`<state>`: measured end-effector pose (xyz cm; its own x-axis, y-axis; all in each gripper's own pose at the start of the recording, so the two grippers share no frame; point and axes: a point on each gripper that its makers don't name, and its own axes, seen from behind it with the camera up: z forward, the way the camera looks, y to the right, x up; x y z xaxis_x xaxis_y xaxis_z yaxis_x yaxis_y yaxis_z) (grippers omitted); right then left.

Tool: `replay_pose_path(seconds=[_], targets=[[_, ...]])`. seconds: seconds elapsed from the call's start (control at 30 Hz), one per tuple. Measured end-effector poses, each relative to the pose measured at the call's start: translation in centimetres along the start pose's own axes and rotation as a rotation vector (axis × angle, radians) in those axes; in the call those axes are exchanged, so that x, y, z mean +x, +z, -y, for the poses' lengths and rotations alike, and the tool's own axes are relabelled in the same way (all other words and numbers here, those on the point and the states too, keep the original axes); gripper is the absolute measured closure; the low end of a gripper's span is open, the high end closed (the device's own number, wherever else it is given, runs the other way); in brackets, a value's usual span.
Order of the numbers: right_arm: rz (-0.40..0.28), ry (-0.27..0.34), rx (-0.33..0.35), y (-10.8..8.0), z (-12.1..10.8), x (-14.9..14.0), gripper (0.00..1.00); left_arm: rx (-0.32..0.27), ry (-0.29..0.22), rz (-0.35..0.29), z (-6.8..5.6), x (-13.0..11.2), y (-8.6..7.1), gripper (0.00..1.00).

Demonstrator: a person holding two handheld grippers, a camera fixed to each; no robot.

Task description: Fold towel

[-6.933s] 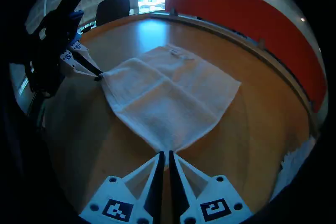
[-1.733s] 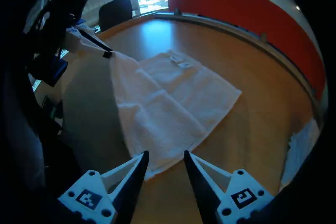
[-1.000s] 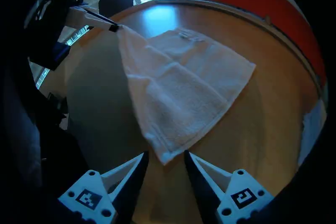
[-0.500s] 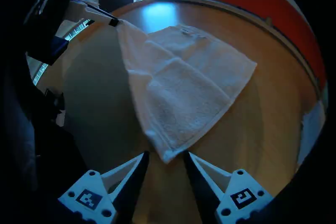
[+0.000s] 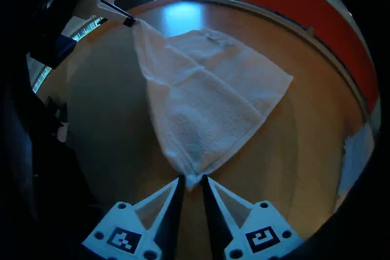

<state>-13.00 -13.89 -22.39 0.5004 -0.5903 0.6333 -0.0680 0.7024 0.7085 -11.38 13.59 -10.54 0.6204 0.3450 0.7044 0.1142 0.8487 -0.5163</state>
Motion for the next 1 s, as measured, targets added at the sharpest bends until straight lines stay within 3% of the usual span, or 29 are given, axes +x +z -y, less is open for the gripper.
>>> replay_pose_path(seconds=[1.0], targets=[[0.008,-0.021,0.035,-0.52,-0.14,0.66,0.95,0.008,0.002,0.008,0.42,-0.16,0.13,0.83]])
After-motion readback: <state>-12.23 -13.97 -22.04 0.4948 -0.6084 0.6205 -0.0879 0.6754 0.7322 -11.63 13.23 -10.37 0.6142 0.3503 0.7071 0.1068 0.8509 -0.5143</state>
